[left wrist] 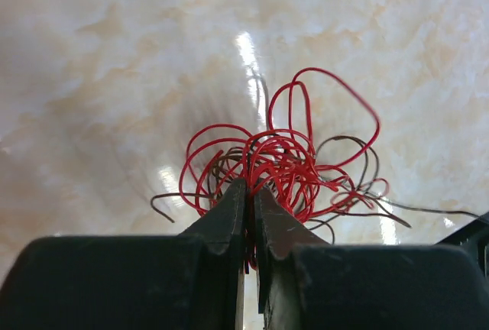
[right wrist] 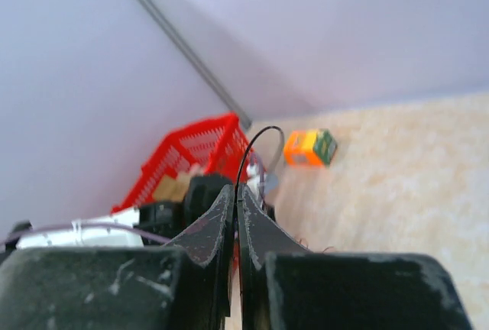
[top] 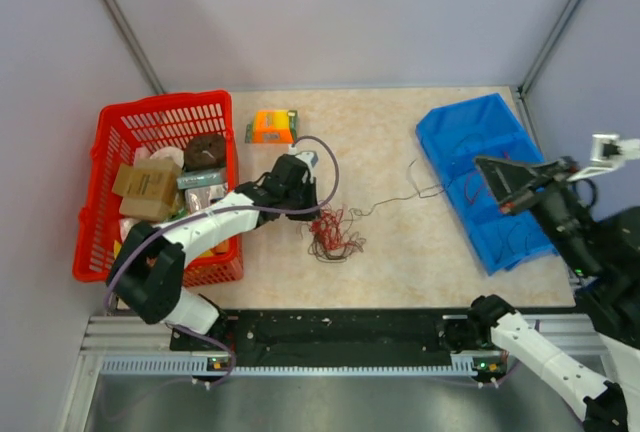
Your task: Untangle the cables
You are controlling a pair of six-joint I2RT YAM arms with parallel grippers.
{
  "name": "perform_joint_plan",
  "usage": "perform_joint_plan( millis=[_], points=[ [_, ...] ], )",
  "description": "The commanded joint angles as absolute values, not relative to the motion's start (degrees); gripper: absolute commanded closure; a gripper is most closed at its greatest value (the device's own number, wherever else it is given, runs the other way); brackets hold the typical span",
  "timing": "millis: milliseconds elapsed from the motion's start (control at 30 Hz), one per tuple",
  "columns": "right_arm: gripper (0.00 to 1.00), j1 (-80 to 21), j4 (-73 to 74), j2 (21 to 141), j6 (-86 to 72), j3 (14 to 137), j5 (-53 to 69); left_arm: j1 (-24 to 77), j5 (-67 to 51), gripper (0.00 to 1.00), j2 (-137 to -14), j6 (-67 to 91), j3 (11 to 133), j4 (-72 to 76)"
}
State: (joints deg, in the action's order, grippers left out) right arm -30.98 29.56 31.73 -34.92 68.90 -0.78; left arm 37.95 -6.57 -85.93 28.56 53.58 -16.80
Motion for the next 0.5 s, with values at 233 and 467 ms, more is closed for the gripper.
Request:
perform_joint_plan(
  millis=[233,467],
  points=[
    [1.00,-31.55,39.72,33.57,-23.92,88.76,-22.04,34.89,-4.04,0.94,-76.20,25.58,53.70,-19.78],
    [1.00,-31.46,41.84,34.19,-17.32,98.87,-29.87,34.19,-4.39,0.93,-76.38,24.96,51.77,-19.42]
  ],
)
